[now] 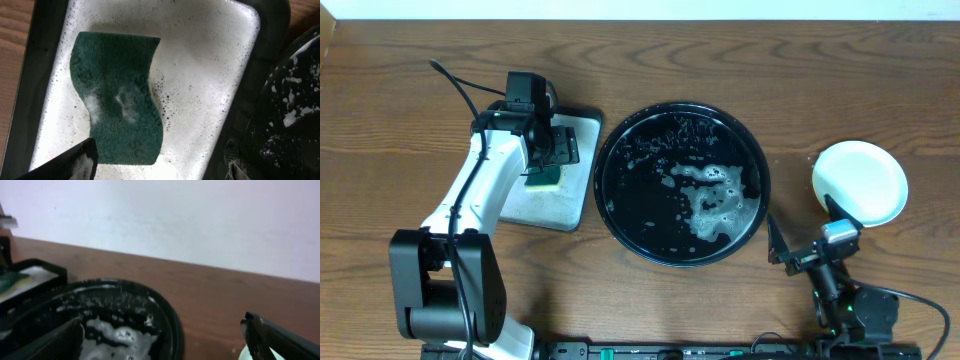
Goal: Clean dirty plates on tray and stack at the side
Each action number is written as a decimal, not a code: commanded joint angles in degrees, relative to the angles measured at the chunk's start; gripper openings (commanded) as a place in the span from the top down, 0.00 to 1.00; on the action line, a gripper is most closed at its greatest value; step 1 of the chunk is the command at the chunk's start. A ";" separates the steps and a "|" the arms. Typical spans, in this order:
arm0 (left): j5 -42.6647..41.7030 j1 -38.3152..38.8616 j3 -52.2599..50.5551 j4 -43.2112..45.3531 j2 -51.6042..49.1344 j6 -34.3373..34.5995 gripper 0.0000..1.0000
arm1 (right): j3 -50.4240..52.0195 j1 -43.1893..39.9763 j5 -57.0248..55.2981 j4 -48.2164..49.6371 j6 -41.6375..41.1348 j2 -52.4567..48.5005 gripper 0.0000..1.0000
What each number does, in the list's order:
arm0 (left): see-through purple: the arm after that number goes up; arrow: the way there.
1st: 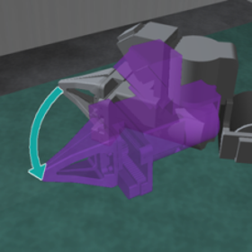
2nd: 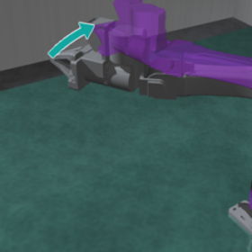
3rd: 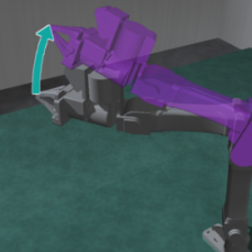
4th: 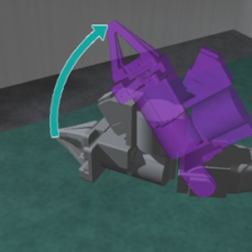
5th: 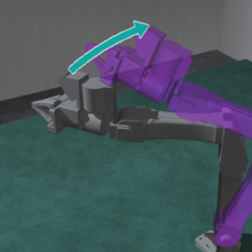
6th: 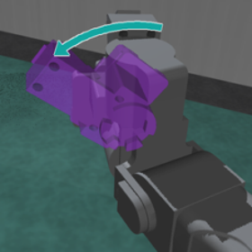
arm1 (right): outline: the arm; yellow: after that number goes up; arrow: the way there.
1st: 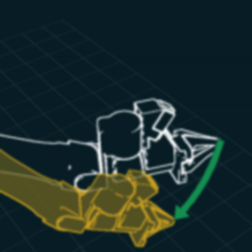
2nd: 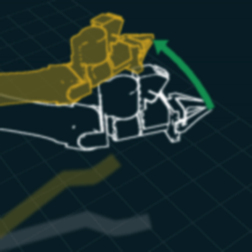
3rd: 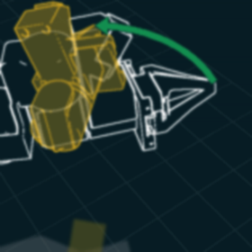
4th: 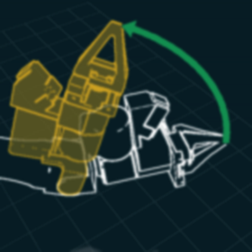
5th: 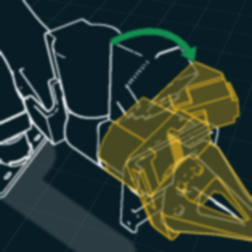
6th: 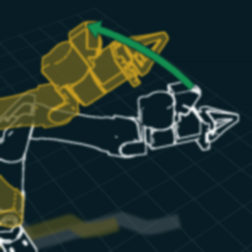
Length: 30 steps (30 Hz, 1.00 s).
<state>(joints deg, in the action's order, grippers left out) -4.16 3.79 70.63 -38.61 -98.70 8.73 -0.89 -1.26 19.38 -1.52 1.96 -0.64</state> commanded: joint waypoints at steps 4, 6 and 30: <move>0.11 -0.24 -0.28 -0.17 0.07 -0.57 0.18 | 0.57 0.96 0.37 -0.83 0.46 0.37 0.01; 0.11 -0.24 -0.28 -0.17 0.07 -0.57 0.18 | 0.57 0.98 0.37 -1.07 0.46 0.26 0.01; 0.11 6.67 -5.16 -0.13 10.51 -0.57 0.18 | 0.57 0.98 0.37 -1.07 0.46 0.26 0.01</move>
<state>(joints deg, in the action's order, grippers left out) -4.14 6.85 67.77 -38.59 -94.89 8.73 -0.38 -1.26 19.51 -2.33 1.96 -0.62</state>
